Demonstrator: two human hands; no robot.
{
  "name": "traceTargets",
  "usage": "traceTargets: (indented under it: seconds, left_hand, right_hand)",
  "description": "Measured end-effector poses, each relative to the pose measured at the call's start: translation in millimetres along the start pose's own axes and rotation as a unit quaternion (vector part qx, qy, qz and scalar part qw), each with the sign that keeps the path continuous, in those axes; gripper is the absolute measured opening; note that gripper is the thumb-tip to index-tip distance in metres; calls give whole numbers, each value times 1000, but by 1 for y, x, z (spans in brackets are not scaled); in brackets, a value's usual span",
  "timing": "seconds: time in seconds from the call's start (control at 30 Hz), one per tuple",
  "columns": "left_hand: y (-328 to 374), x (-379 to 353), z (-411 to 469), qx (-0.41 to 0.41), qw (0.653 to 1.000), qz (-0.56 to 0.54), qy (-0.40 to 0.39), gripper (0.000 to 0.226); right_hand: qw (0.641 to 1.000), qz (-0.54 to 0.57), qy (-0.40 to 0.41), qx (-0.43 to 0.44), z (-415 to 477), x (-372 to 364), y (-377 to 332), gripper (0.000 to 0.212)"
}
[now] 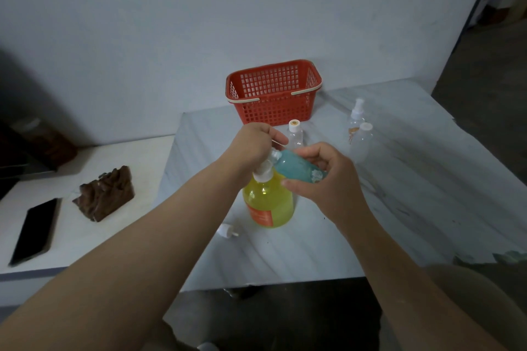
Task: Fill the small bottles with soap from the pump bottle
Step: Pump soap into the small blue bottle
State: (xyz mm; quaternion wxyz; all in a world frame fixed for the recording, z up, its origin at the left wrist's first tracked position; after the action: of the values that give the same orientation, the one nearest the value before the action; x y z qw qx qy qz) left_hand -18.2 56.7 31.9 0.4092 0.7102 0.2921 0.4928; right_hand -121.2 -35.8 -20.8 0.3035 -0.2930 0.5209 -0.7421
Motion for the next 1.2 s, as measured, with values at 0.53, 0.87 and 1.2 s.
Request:
traceTargets:
  seconds: [0.53, 0.87, 1.2]
  left_hand:
    - [-17, -5, 4, -5, 1000, 9, -13, 39]
    - [-9, -4, 7, 1, 999, 39, -1, 40]
    - [-6, 2, 7, 22, 996, 79, -20, 37]
  right_hand:
    - [1000, -19, 10, -8, -2, -3, 4, 49]
    - [1000, -19, 17, -5, -2, -2, 0, 46]
    - [1000, -18, 15, -8, -1, -4, -3, 46]
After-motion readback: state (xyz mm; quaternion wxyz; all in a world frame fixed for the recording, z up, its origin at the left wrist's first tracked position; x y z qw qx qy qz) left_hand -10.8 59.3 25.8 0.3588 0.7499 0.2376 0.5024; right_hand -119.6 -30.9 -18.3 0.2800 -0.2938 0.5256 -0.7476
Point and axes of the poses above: each hand's wrist, its own z-axis towards the middle knuckle, its own x-axis out of the back of the hand, y = z × x, the point moved 2 cm from there along z, towards the middle knuckle, and after that the axes turned 9 degrees about y, right-handed, at the moved point
